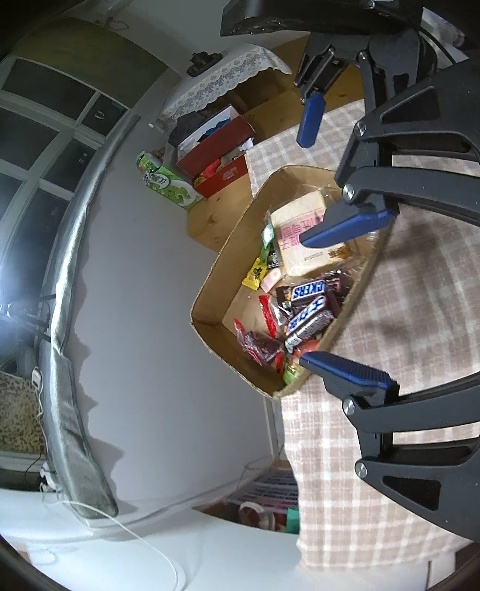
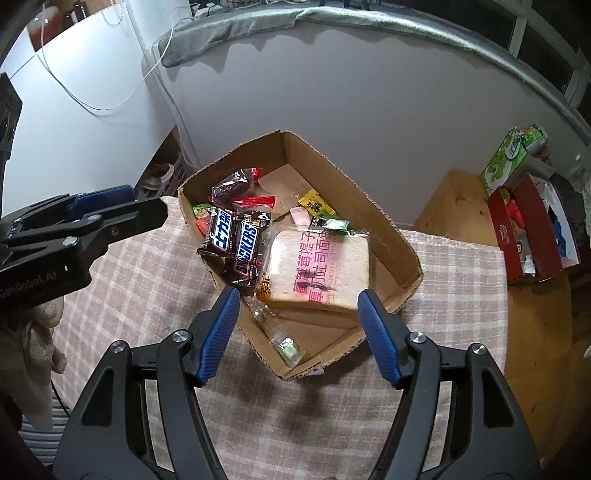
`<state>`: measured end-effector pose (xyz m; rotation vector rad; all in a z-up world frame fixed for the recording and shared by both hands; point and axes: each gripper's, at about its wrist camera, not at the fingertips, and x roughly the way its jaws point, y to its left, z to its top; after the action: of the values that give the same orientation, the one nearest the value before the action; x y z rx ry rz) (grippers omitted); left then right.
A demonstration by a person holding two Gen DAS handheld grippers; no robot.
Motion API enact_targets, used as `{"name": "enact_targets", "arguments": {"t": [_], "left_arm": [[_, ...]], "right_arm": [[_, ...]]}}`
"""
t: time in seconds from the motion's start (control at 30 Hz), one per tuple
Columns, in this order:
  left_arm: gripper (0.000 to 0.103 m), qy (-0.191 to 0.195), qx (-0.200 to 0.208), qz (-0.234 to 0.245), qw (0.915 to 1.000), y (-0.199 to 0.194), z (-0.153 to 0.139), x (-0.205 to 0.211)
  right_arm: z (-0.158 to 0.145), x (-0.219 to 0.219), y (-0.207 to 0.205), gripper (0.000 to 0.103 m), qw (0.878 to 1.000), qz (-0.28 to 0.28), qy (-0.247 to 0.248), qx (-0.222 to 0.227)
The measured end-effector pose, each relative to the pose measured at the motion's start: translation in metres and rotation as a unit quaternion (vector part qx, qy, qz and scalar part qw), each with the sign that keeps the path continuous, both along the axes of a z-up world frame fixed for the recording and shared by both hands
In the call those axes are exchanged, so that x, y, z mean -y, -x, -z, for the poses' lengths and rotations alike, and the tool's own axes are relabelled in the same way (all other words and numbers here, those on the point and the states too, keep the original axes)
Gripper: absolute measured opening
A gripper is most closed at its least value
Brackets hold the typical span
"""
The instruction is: Organize snacks
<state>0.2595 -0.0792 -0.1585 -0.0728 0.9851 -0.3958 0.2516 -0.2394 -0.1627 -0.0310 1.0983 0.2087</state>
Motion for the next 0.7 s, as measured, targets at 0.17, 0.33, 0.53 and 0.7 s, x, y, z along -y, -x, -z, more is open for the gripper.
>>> {"name": "enact_targets", "arguments": {"t": [0.17,0.33,0.53,0.7], "left_arm": [[0.062,-0.003,-0.003,-0.017,0.9998,0.018,-0.006,-0.009],[0.062,-0.009,-0.008,-0.027,0.9996,0.038,-0.014,-0.018],[0.062,-0.016,0.001,-0.036,0.9992,0.067,-0.028,-0.024],[0.062,-0.018,0.023,-0.047,0.9985,0.086,-0.045,-0.025]], "right_arm": [[-0.012,0.004,0.015,0.07,1.0,0.012,0.001,0.008],[-0.029,0.009,0.036,0.082,0.999,0.035,0.011,0.029],[-0.048,0.013,0.058,0.082,0.997,0.063,0.009,0.035],[-0.065,0.013,0.076,0.083,0.996,0.072,0.008,0.048]]}}
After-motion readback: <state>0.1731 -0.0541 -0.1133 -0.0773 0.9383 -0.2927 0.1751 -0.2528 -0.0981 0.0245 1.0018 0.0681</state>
